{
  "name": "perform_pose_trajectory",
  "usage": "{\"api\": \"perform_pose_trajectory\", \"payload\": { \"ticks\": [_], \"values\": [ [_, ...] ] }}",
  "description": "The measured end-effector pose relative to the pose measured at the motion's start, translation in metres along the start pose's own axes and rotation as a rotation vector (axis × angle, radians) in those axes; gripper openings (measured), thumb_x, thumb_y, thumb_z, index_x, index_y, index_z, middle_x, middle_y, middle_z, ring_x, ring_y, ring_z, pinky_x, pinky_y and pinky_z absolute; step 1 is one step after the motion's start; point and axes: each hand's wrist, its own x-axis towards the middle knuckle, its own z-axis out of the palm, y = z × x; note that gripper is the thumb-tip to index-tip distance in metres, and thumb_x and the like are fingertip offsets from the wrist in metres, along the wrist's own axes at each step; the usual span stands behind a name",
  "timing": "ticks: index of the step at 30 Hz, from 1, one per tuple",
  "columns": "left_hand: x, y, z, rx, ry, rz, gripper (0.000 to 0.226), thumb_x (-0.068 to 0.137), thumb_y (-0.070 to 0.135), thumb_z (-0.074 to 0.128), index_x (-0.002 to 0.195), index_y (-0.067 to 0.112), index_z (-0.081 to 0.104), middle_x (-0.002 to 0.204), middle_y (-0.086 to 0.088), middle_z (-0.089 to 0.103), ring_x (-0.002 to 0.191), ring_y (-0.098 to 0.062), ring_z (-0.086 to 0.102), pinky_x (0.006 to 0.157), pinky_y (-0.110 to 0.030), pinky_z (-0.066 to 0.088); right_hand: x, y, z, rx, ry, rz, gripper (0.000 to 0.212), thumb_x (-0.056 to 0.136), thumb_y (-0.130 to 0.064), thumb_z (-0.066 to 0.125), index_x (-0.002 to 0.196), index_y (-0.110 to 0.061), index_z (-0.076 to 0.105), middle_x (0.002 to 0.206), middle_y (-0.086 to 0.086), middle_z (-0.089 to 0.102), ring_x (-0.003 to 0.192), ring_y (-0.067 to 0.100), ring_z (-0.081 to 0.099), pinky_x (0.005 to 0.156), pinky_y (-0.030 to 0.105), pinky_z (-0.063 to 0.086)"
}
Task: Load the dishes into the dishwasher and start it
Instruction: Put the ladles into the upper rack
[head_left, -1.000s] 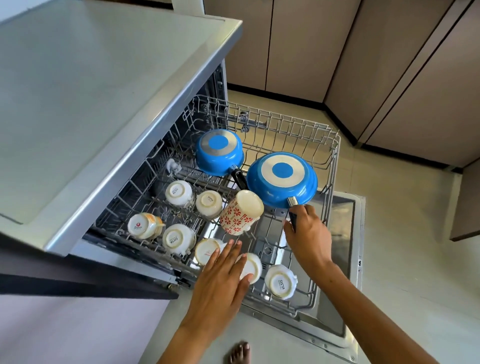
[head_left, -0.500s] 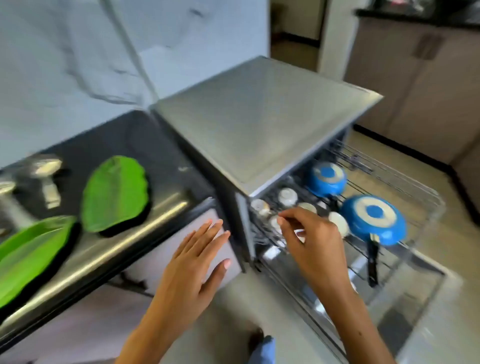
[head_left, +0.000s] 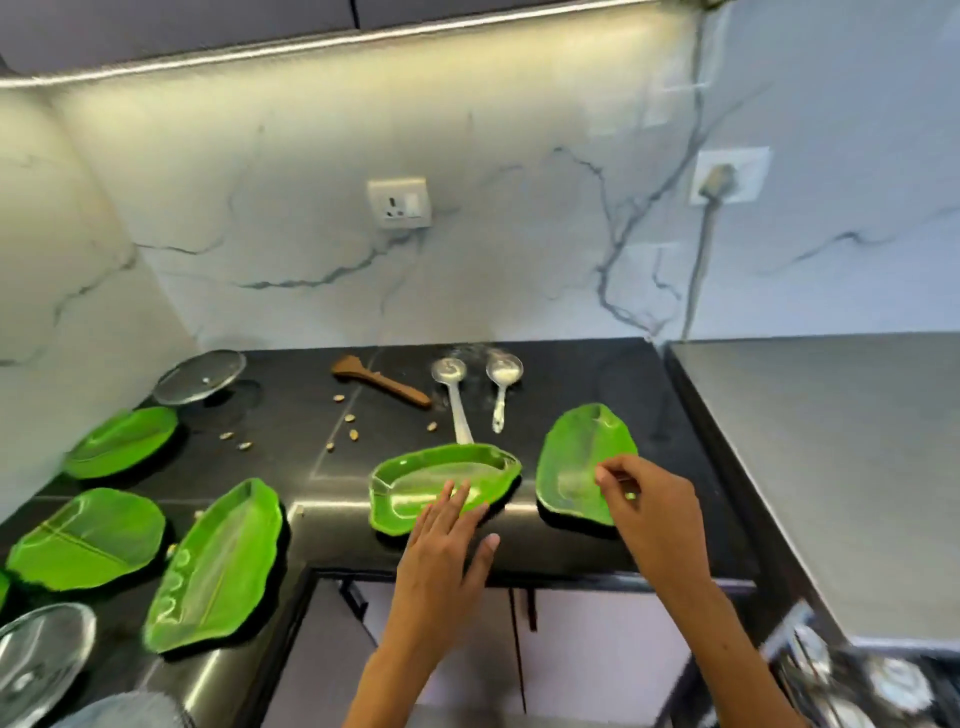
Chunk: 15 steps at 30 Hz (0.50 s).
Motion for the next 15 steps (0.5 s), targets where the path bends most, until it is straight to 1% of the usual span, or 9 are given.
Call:
{"api": "perform_pose_trajectory", "payload": {
  "ticks": [1, 4, 7, 10, 12, 14, 15],
  "values": [
    [0.012, -0.013, 0.002, 0.038, 0.012, -0.005, 0.043, 0.091, 0.041, 0.041, 0.115, 0.016, 0.067, 0.135, -0.007, 0.055, 0.129, -0.024, 0.046, 0.107, -0.029, 0.023, 0.013, -0.003, 0.015, -0.005, -0.010, -0.024, 0.002, 0.083, -0.017, 0.068, 0.081, -0.018, 0.069, 0.075, -0.004, 0.069, 0.066, 0.010, 0.064, 0.062, 0.030, 0.051],
    [0.054, -0.053, 0.014, 0.130, 0.033, -0.002, 0.041, 0.090, 0.040, 0.040, 0.111, 0.018, 0.068, 0.132, -0.007, 0.057, 0.126, -0.025, 0.049, 0.105, -0.035, 0.033, 0.052, -0.009, 0.060, -0.025, -0.027, -0.078, 0.005, 0.083, -0.016, 0.069, 0.078, -0.018, 0.068, 0.071, -0.005, 0.069, 0.062, 0.010, 0.063, 0.059, 0.031, 0.051],
    [0.102, -0.091, 0.029, 0.173, 0.033, -0.021, 0.041, 0.089, 0.039, 0.040, 0.108, 0.016, 0.069, 0.130, -0.008, 0.059, 0.124, -0.026, 0.052, 0.105, -0.035, 0.035, 0.089, -0.010, 0.102, -0.036, -0.065, -0.073, 0.006, 0.084, -0.019, 0.068, 0.078, -0.021, 0.067, 0.068, -0.007, 0.067, 0.061, 0.010, 0.062, 0.057, 0.033, 0.050],
    [0.150, -0.125, 0.049, 0.178, 0.021, -0.042, 0.040, 0.087, 0.037, 0.040, 0.104, 0.016, 0.069, 0.125, -0.010, 0.062, 0.122, -0.027, 0.055, 0.100, -0.044, 0.039, 0.123, -0.009, 0.140, -0.067, -0.086, -0.074, 0.007, 0.084, -0.019, 0.068, 0.078, -0.024, 0.066, 0.069, -0.009, 0.067, 0.061, 0.009, 0.062, 0.056, 0.033, 0.050],
    [0.181, -0.141, 0.062, 0.213, -0.013, -0.057, 0.039, 0.085, 0.035, 0.039, 0.098, 0.016, 0.071, 0.117, -0.010, 0.066, 0.114, -0.027, 0.060, 0.092, -0.044, 0.047, 0.139, -0.009, 0.157, -0.083, -0.087, -0.049, 0.007, 0.084, -0.020, 0.068, 0.079, -0.025, 0.067, 0.070, -0.011, 0.067, 0.061, 0.007, 0.062, 0.057, 0.032, 0.051],
    [0.210, -0.156, 0.080, 0.234, -0.122, -0.114, 0.040, 0.083, 0.032, 0.039, 0.094, 0.014, 0.072, 0.109, -0.011, 0.069, 0.105, -0.028, 0.065, 0.085, -0.043, 0.053, 0.152, -0.007, 0.171, -0.080, -0.088, -0.013, 0.007, 0.084, -0.020, 0.067, 0.079, -0.025, 0.068, 0.071, -0.012, 0.067, 0.062, 0.005, 0.062, 0.057, 0.031, 0.051],
    [0.223, -0.162, 0.090, 0.234, -0.176, -0.142, 0.038, 0.083, 0.030, 0.042, 0.095, 0.011, 0.072, 0.108, -0.013, 0.069, 0.101, -0.030, 0.066, 0.083, -0.043, 0.054, 0.156, -0.005, 0.177, -0.076, -0.097, 0.006, 0.007, 0.084, -0.019, 0.067, 0.079, -0.024, 0.068, 0.071, -0.013, 0.067, 0.062, 0.004, 0.062, 0.058, 0.031, 0.052]
  ]
}}
